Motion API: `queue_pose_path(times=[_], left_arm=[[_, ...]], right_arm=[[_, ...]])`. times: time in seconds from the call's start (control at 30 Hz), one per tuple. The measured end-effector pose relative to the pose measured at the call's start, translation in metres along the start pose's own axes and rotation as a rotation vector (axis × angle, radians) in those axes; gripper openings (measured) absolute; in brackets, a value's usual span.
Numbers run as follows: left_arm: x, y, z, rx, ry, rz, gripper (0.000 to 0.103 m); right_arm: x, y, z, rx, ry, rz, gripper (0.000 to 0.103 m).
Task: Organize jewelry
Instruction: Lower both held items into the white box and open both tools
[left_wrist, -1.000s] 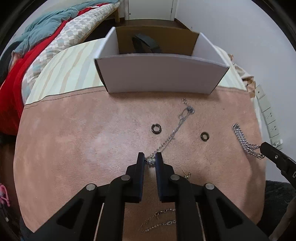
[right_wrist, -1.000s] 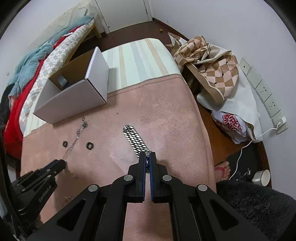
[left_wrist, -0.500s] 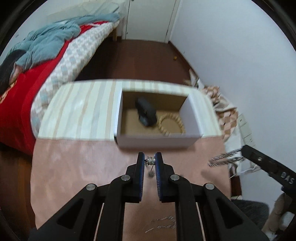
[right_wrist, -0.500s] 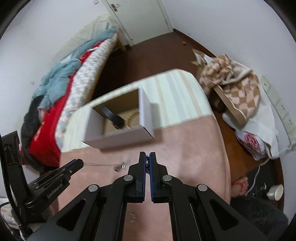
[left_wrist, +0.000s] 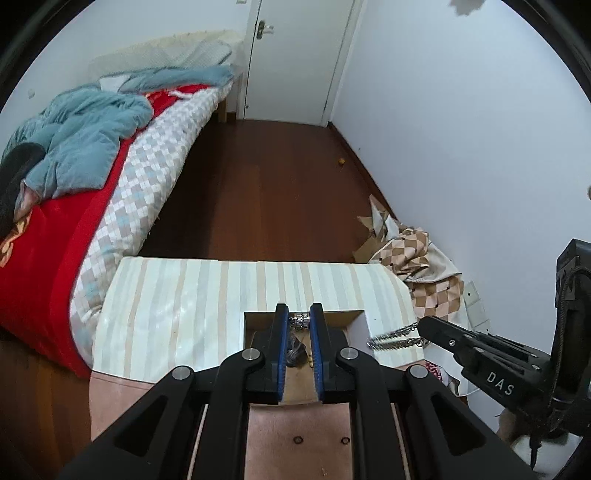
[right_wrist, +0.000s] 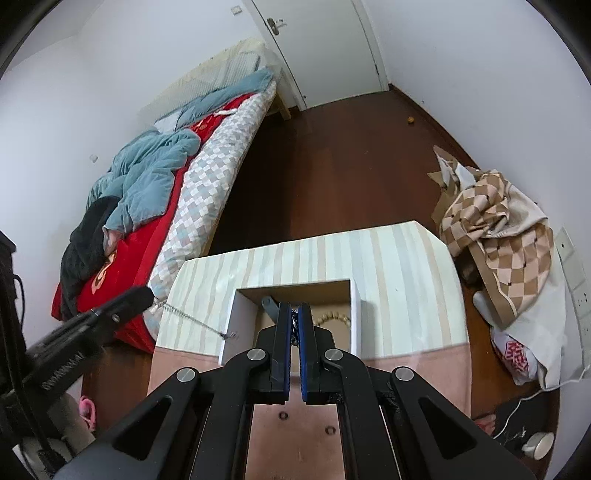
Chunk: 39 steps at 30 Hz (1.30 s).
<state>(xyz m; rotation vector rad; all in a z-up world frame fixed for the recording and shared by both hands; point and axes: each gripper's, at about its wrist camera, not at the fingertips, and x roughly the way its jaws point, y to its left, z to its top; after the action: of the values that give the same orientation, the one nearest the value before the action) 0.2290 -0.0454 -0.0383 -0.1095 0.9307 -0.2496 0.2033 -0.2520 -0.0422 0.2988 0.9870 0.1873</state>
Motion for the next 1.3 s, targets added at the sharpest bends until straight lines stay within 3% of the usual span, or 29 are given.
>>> queue_pose_path(times=[0.3,0.37,0.5,0.53,0.6,0.63,0.67,0.8,0.87,1.07,1.1,1.23,1.3], left_arm=[[0.081,0.025,-0.021,-0.05,0.208,0.024,0.009],[0.092,0.031,-0.026,-0.08,0.255,0.059,0.01],[0.099,0.039,-0.033,-0.121,0.28,0.097,0.015],[0.099,0.041,-0.034,-0.123,0.276,0.107,0.018],[0.098,0.042,-0.034,-0.121,0.267,0.124,0.05],[0.095,0.042,-0.034,-0.12,0.255,0.131,0.07],[0.094,0.042,-0.034,-0.118,0.246,0.142,0.08],[0.091,0.043,-0.033,-0.096,0.234,0.18,0.082],[0.089,0.043,-0.033,-0.085,0.229,0.205,0.09],[0.076,0.043,-0.041,-0.054,0.172,0.271,0.102],[0.074,0.043,-0.044,-0.046,0.161,0.284,0.102],[0.071,0.042,-0.059,-0.023,0.151,0.316,0.103],[0.072,0.041,-0.066,-0.014,0.16,0.322,0.102]], right_arm=[[0.085,-0.006,0.019,-0.019,0.15,-0.045,0.003],[0.1,-0.007,0.019,-0.027,0.176,-0.052,0.003],[0.114,-0.007,0.02,-0.027,0.193,-0.037,0.003],[0.116,-0.008,0.021,-0.021,0.195,-0.027,0.003],[0.123,-0.008,0.021,-0.007,0.214,0.001,0.004],[0.131,-0.012,0.02,0.009,0.247,0.014,0.004],[0.137,-0.014,0.019,0.015,0.277,0.009,0.004],[0.147,-0.026,0.009,0.018,0.351,-0.05,0.008],[0.139,-0.03,0.006,0.013,0.341,-0.065,0.027],[0.11,-0.028,-0.002,-0.047,0.284,-0.14,0.056],[0.105,-0.026,-0.004,-0.072,0.273,-0.179,0.059],[0.095,-0.022,-0.023,-0.134,0.236,-0.301,0.088],[0.092,-0.023,-0.032,-0.146,0.229,-0.331,0.094]])
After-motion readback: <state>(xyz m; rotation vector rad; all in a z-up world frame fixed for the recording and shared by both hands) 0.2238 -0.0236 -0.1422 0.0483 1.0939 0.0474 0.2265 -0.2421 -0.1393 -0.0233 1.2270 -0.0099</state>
